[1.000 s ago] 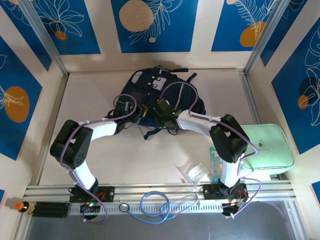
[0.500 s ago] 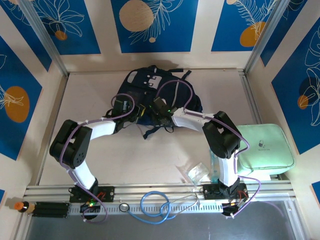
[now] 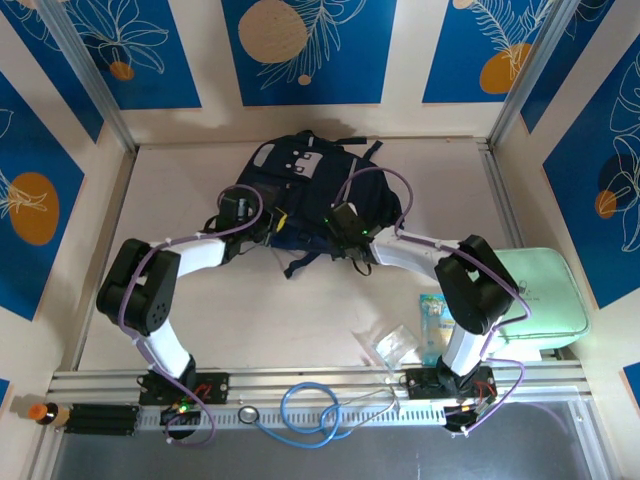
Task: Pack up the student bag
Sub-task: Zip the student bag at the top-center of the table.
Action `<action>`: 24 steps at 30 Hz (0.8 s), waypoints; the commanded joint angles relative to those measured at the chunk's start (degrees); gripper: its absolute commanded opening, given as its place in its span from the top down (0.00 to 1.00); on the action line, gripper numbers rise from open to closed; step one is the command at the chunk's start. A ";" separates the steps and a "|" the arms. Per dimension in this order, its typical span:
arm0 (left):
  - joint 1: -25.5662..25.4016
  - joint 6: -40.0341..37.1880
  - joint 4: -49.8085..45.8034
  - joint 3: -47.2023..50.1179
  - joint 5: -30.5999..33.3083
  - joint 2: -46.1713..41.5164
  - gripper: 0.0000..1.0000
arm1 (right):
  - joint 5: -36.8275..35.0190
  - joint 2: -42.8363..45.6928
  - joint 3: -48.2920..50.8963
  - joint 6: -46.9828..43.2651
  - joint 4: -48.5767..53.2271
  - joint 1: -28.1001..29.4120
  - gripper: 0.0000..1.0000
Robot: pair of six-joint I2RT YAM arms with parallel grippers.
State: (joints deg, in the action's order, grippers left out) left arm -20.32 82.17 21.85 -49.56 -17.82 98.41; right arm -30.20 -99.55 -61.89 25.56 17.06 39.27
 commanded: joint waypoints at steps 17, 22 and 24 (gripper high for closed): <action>7.00 -13.09 -10.47 6.22 3.47 -12.65 0.52 | 14.86 -3.63 -12.40 -2.27 -0.78 3.99 1.00; 6.97 -12.00 -14.20 12.74 4.34 -21.51 0.48 | 23.07 -5.80 -14.32 0.72 -3.86 6.96 1.00; 7.03 -9.90 -13.26 15.29 3.91 -24.14 0.47 | 26.62 -6.27 -14.53 1.71 -5.65 7.57 1.00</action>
State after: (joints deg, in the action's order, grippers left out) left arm -13.61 70.91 10.55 -37.01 -14.52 77.06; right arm -12.14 -105.45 -74.11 25.43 15.77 45.89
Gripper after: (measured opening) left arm 0.525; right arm 0.051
